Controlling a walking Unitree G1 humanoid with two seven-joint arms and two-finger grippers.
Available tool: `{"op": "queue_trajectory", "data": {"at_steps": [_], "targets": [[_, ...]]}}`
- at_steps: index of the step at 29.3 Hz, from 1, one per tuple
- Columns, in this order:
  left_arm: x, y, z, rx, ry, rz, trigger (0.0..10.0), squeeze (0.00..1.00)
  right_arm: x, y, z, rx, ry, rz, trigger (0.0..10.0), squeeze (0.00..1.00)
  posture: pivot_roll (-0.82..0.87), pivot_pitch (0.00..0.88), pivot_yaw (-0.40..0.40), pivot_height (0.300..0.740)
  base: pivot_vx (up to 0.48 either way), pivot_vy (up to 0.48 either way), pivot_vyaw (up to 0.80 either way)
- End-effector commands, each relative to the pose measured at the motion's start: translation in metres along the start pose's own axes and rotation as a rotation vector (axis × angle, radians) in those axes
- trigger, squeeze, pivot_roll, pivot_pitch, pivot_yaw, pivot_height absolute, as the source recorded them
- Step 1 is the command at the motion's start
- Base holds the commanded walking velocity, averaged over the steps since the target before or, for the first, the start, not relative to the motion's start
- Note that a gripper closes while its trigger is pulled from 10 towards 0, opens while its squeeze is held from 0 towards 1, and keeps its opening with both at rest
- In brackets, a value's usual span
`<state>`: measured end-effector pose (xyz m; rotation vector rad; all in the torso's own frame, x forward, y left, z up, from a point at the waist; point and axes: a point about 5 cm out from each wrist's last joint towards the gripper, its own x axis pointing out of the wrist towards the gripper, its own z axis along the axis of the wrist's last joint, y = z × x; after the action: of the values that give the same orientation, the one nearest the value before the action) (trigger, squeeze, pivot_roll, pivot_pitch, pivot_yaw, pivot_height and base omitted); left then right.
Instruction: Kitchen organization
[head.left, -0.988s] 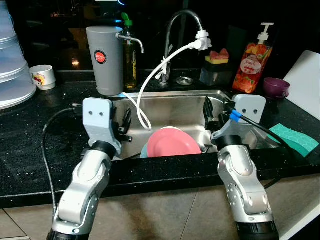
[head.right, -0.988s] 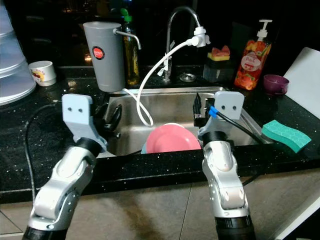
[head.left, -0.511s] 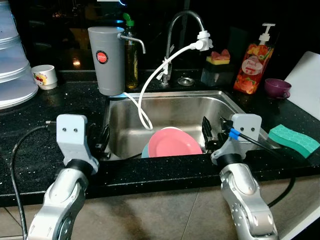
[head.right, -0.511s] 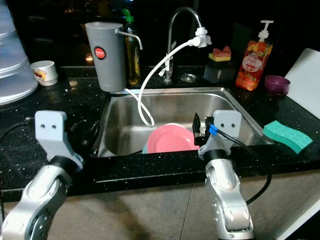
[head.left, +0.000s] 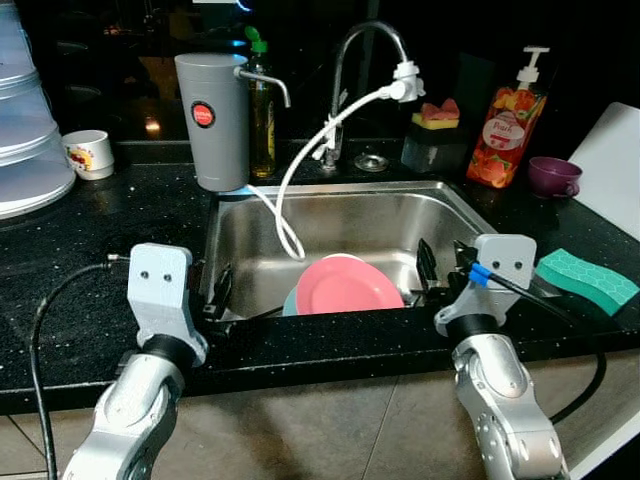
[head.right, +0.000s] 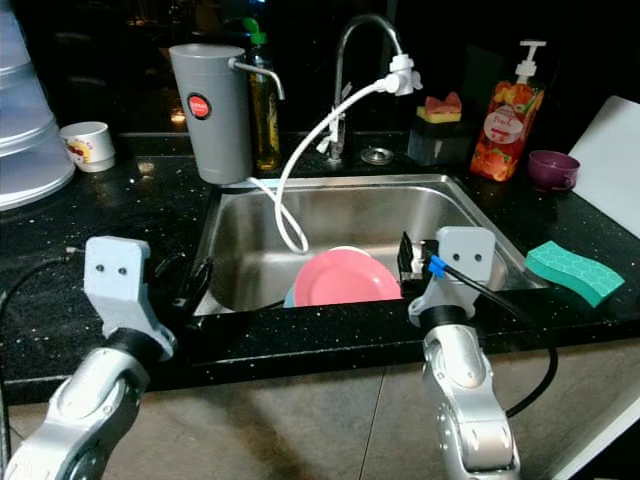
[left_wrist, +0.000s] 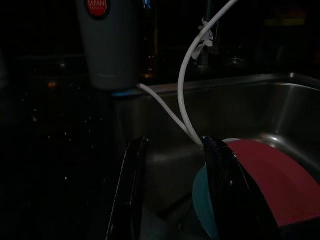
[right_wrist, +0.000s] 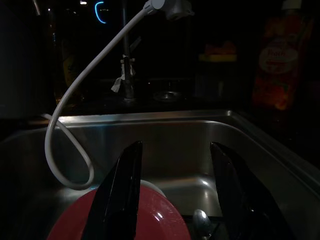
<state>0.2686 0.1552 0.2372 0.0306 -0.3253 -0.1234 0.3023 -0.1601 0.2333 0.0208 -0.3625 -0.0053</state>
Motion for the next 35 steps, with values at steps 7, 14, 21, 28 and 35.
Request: {"op": "queue_trajectory", "data": {"at_steps": [7,14,21,28,35], "targets": [[0.011,0.0,0.002,0.04,-0.028,0.017,10.0,0.0,0.0,0.003,0.001,0.009,-0.005,-0.013,10.0,0.0,0.04,0.102,-0.027,0.74,0.0,0.0,0.0],[0.019,-0.004,0.005,0.047,-0.053,0.013,10.0,0.0,0.004,0.003,0.005,0.013,-0.024,-0.022,10.0,0.0,0.04,0.101,-0.023,0.74,0.0,0.0,0.0],[0.02,-0.008,0.004,0.047,-0.059,0.001,10.0,0.0,0.008,0.003,0.011,0.013,-0.045,-0.031,10.0,0.0,0.02,0.111,-0.024,0.74,0.0,0.0,0.0],[0.027,-0.013,0.006,0.044,-0.082,-0.012,10.0,0.0,0.011,0.004,0.015,0.013,-0.063,-0.036,10.0,0.0,0.03,0.114,-0.019,0.74,0.0,0.0,0.0],[0.03,-0.017,0.008,0.042,-0.094,-0.021,10.0,0.0,0.013,0.007,0.017,0.02,-0.074,-0.031,10.0,0.0,0.06,0.119,-0.015,0.74,0.0,0.0,0.0]]}}
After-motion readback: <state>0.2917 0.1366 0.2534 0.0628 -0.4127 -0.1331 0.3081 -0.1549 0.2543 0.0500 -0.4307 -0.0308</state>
